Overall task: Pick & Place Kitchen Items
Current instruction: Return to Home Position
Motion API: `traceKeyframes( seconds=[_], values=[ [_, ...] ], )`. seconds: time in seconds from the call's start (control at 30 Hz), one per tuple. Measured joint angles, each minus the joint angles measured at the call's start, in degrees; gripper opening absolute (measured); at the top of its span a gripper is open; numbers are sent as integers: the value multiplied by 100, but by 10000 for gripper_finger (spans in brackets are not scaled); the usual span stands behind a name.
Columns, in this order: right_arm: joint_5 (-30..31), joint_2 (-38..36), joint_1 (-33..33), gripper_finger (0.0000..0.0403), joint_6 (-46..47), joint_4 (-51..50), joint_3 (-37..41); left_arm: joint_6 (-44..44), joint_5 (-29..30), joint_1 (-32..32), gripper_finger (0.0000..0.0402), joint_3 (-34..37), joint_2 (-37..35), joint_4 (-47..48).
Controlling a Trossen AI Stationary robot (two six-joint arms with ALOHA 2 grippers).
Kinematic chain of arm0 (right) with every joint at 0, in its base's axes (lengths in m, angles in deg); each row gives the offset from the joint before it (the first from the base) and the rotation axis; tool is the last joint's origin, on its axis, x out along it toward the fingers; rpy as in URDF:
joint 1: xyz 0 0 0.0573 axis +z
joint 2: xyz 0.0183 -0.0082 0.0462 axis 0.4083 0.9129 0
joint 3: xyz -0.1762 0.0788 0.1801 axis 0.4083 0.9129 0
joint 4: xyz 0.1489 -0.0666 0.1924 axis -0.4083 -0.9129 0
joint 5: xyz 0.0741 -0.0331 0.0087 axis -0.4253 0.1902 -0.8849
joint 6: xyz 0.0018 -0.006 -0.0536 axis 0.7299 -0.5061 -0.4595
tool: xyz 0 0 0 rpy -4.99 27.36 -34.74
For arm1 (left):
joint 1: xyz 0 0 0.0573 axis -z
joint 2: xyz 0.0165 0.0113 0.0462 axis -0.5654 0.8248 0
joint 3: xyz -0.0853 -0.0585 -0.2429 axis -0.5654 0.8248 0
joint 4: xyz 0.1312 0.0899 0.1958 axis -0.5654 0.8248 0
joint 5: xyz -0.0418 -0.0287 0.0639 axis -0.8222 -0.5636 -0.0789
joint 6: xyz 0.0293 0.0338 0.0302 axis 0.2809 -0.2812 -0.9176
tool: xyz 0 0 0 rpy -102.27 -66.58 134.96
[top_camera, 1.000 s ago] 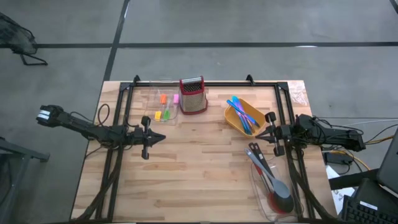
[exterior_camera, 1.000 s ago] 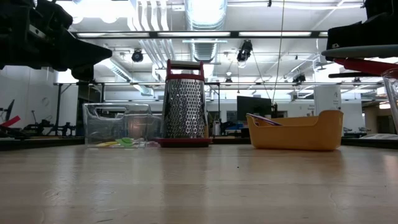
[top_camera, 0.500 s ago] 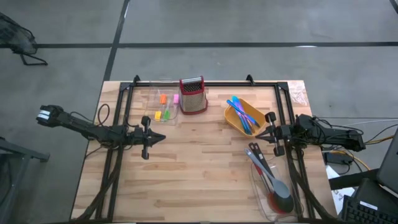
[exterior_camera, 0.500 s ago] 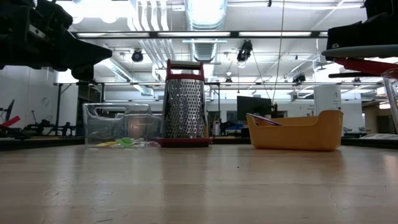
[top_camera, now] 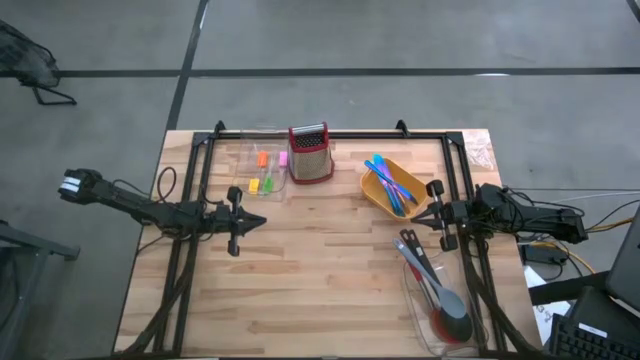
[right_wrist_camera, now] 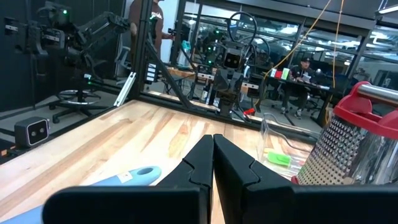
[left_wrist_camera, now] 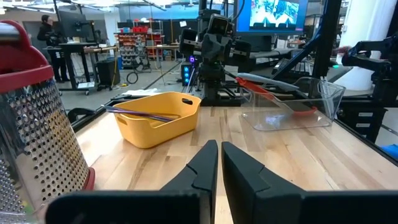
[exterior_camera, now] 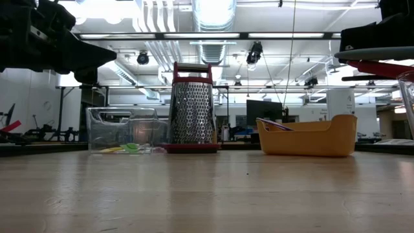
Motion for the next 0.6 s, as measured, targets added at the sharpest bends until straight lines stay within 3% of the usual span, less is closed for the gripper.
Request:
traceKeyframes(
  seconds=[0.6],
  values=[
    [-2,0,0,9,0,2,0,0,1,0,26,0,2,-2]
  ],
)
